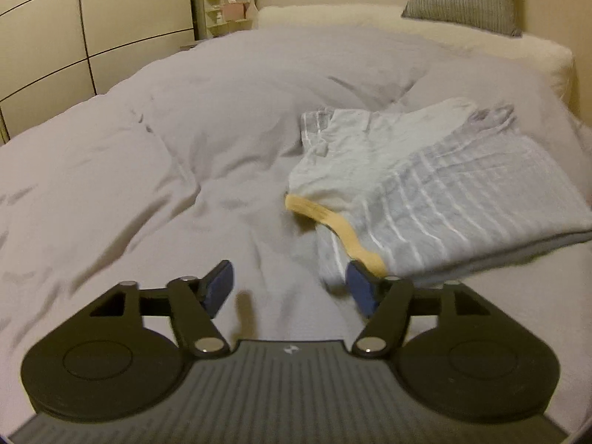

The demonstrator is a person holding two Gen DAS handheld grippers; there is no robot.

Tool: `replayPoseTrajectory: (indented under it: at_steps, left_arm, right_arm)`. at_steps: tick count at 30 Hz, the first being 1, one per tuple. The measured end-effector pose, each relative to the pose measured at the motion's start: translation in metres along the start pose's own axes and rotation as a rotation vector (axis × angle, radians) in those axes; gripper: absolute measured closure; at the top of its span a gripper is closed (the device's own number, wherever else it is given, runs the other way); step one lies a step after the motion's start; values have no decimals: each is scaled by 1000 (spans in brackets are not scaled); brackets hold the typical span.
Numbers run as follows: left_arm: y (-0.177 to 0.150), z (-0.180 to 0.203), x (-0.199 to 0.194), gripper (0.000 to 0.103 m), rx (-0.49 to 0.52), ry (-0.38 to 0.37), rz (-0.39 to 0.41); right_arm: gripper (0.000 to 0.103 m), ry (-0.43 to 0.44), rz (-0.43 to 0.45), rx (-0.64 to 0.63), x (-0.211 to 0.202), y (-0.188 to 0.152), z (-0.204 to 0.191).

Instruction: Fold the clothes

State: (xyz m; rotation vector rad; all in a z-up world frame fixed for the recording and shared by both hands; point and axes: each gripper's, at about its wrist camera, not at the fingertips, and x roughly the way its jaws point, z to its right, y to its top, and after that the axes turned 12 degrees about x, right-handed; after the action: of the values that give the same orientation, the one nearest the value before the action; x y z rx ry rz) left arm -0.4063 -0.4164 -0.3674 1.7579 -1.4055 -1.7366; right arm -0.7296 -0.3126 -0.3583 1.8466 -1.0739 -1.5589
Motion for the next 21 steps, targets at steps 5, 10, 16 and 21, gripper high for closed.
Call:
replayPoseTrajectory:
  at_steps: [5,10,16,21]
  left_arm:
    - [-8,17,-30,1,-41,-8,26]
    - [-8,31,-58,1,-83,-45,41]
    - [-10,49,-85,1,-99,-92,62]
    - [-9,68,-93,1,-82,-127,23]
  right_arm:
    - [14,-5,29,53,-23,-11,-14]
    - [14,2,-15,154,-39,-17,-12]
    - [14,7,-17,187,-59,-26,-9]
    - [14,6,-11,183,-68,-30,-8]
